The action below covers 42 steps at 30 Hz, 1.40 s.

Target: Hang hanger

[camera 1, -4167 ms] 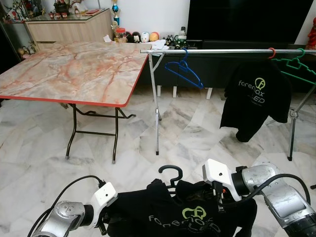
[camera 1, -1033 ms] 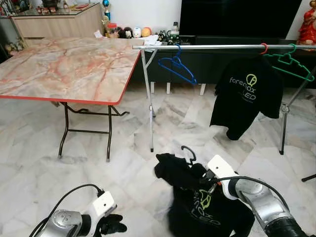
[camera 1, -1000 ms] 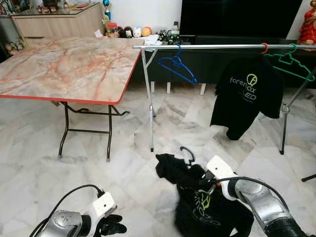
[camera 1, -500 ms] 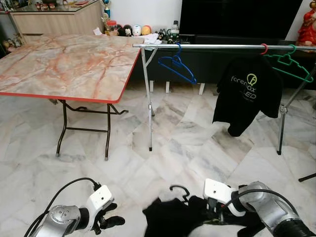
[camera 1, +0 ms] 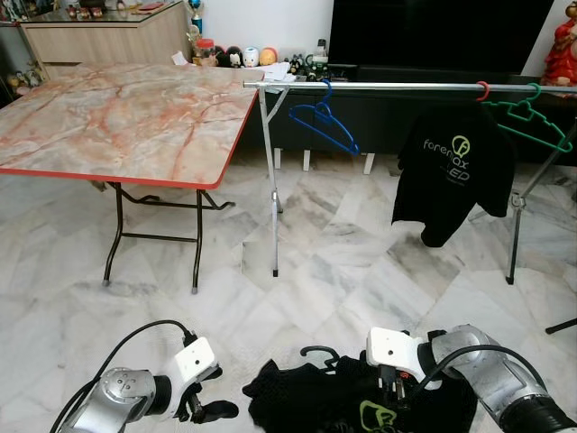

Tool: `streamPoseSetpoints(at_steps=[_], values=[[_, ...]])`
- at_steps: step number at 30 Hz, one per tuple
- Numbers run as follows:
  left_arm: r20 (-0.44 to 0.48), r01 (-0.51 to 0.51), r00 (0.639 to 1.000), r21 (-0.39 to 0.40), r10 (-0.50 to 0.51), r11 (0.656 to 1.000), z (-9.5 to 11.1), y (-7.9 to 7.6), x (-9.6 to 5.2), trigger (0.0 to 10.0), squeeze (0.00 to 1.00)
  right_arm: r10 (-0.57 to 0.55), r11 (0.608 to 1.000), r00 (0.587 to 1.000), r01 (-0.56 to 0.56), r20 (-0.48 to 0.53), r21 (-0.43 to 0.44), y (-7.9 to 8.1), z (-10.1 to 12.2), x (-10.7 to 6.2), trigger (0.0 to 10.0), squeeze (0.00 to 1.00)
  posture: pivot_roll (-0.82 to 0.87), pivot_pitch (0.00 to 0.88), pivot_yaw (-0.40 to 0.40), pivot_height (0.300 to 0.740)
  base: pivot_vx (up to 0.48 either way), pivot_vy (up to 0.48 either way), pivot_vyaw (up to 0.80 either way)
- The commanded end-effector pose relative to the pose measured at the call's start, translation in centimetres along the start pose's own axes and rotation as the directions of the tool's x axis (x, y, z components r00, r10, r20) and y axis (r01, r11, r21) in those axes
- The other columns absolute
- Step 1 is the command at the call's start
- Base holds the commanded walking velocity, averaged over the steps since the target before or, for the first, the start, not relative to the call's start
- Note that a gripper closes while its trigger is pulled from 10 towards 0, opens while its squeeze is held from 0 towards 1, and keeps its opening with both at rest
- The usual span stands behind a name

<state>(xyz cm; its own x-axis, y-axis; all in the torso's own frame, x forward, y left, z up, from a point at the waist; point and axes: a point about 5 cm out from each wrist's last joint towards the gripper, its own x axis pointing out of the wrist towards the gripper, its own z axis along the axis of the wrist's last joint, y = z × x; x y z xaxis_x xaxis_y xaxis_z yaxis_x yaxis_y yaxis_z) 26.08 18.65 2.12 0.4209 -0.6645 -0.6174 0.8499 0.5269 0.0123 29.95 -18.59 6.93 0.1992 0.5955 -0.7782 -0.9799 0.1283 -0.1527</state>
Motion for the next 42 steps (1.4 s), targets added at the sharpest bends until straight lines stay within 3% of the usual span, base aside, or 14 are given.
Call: streamPoseSetpoints(at_steps=[1, 6, 18, 19, 42], values=[[-0.030, -0.002, 1.000, 0.023, 0.003, 1.000, -0.2, -0.1, 0.2, 10.0, 0.00, -0.025, 0.999, 0.998, 0.027, 0.057, -0.033, -0.6, 1.2, -0.5, 10.0, 0.00, 0.03, 0.025, 0.010, 0.740, 0.000, 0.000, 0.00], [-0.060, -0.109, 0.992, 0.066, 0.113, 0.992, -0.4, 0.6, 0.9, 10.0, 0.00, -0.013, 0.999, 0.993, 0.017, 0.116, -0.030, -0.8, 2.2, -0.8, 10.0, 0.00, 0.03, 0.031, 0.006, 0.740, 0.000, 0.000, 0.00], [-0.046, -0.169, 0.984, 0.060, 0.172, 0.984, -0.1, 0.6, 2.2, 9.8, 0.00, -0.011, 0.999, 0.988, 0.017, 0.156, -0.035, -1.0, 2.9, -1.1, 10.0, 0.00, 0.03, 0.037, 0.005, 0.740, 0.000, 0.000, 0.00], [-0.037, -0.161, 0.986, 0.045, 0.163, 0.986, -0.2, 0.5, 2.3, 0.0, 0.00, -0.012, 0.999, 0.987, 0.017, 0.159, -0.033, -0.9, 3.0, -1.2, 10.0, 0.00, 0.03, 0.037, 0.005, 0.740, 0.000, 0.000, 0.00], [-0.013, -0.162, 0.987, 0.040, 0.162, 0.986, -0.2, 0.7, 2.2, 0.0, 0.00, -0.014, 1.000, 0.989, 0.018, 0.150, -0.024, -0.9, 3.0, -1.0, 10.0, 0.00, 0.03, 0.039, 0.001, 0.740, 0.000, 0.000, 0.00]])
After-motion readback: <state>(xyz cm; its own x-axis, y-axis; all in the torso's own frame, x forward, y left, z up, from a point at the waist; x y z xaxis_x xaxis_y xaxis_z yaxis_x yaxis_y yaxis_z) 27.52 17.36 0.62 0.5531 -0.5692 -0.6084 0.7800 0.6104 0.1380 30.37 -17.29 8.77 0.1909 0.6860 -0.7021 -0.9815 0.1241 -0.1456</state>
